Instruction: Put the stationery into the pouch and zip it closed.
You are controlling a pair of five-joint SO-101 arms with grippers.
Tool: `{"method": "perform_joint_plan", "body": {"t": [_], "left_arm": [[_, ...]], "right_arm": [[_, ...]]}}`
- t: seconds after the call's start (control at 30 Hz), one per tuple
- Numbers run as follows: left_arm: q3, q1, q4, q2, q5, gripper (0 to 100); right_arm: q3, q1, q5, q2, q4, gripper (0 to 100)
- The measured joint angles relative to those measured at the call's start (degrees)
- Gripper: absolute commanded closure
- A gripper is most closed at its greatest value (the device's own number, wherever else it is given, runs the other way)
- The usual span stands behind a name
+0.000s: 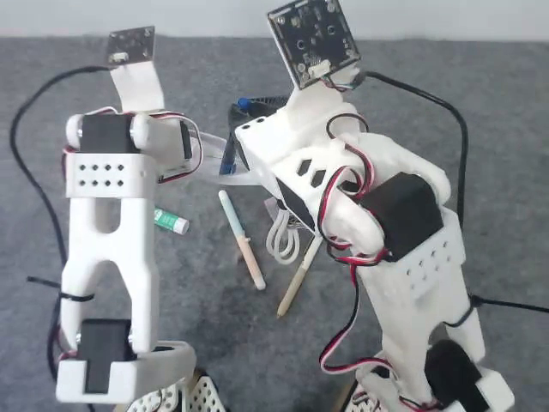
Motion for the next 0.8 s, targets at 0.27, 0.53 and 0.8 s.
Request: {"method": "perform_joint_plan", "body": {"t": [0.27,0.53,0.8], "left_arm": [[0.0,0.0,0.0,0.0,0.0,99],[0.0,0.0,0.0,0.0,0.0,99],[0.0,0.0,0.0,0.0,1.1,99]], "right_arm": [[0.0,-0.1,0.0,0.0,3.3,86.3],[0.0,-0.1,0.0,-0.6,4.2,87.5],[0.0,-0.1,0.0,-5.5,4.6,87.6]]}}
